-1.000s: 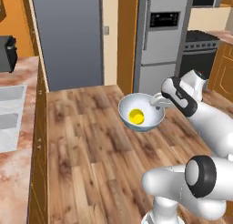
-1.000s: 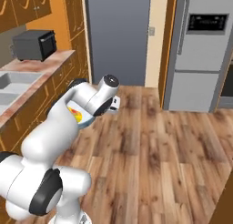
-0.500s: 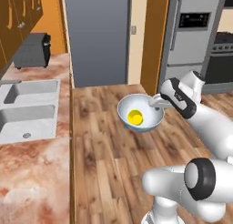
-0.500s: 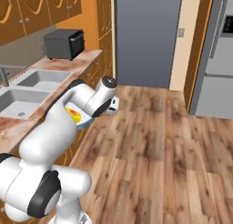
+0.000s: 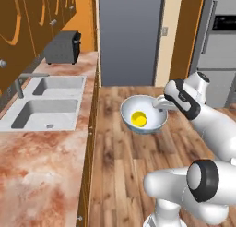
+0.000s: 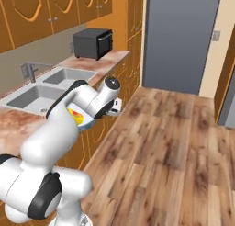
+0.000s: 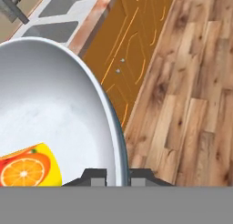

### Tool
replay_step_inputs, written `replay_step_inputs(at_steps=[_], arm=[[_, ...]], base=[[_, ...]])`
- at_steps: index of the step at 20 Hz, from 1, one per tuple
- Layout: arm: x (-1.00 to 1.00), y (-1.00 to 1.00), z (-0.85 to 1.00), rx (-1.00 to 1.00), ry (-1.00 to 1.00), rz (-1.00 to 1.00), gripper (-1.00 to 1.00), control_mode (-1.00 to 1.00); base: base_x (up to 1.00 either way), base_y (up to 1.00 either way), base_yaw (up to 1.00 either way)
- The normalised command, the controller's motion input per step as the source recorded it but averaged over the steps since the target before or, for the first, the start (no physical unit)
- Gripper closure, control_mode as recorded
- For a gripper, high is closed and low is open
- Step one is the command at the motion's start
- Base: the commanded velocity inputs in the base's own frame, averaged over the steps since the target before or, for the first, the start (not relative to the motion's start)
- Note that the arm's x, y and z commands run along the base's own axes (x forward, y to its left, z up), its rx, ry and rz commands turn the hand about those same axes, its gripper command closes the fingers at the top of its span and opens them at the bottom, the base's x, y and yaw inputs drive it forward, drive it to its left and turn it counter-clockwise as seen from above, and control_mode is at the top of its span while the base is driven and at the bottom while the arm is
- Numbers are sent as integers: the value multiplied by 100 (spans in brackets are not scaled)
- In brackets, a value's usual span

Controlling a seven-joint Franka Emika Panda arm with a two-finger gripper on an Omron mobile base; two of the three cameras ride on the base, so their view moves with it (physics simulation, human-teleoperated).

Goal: Place the cup inside the bowl on the dining table and move the bowl to any counter.

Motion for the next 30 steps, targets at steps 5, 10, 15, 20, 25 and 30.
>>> replay_step_inputs(at_steps=[5,10,15,20,25,30], arm=[[0,0,0,0,0,0,100,100],[0,0,0,0,0,0,100,100],[0,0,0,0,0,0,100,100],[0,0,0,0,0,0,100,100],[0,0,0,0,0,0,100,100],[0,0,0,0,0,0,100,100]], base=[[-28,18,33],[-62,43,36],[-60,43,38],[-18,22,37],[0,6,40],[0,15,40]])
